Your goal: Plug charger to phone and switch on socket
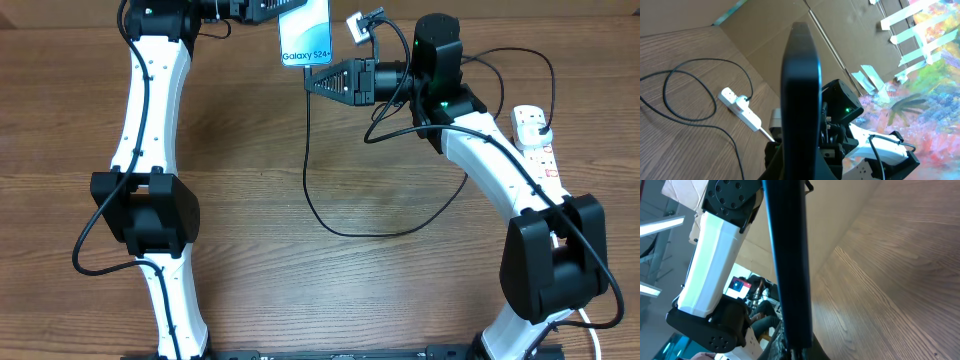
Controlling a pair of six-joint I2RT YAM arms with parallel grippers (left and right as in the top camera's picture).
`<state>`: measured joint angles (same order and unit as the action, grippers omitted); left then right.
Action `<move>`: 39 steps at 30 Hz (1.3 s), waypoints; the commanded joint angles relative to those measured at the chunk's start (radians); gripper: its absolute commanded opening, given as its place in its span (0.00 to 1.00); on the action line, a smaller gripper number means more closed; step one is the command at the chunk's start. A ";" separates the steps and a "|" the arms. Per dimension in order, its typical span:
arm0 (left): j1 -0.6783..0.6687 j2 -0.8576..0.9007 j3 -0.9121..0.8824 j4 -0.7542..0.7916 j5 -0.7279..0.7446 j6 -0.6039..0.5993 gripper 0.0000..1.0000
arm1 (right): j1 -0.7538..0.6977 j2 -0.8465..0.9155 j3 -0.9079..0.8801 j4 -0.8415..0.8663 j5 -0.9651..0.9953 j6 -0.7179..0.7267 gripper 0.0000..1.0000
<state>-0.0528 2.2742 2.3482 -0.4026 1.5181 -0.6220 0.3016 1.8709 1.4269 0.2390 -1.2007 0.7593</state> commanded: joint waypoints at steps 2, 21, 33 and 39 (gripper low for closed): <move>-0.008 -0.011 0.009 0.003 0.032 0.024 0.04 | -0.015 -0.023 0.061 0.017 0.029 0.003 0.04; -0.010 -0.011 0.003 -0.623 -0.682 0.450 0.04 | -0.035 -0.023 0.061 -0.542 0.389 -0.148 0.91; -0.090 0.095 -0.070 -0.661 -0.650 0.442 0.04 | -0.074 -0.023 0.061 -0.900 0.632 -0.192 1.00; -0.109 0.206 -0.070 -0.615 -0.608 0.407 0.04 | -0.105 -0.023 0.061 -0.957 0.653 -0.193 1.00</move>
<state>-0.1619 2.4386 2.2829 -1.0214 0.8574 -0.1883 0.2081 1.8690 1.4750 -0.7094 -0.5770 0.5747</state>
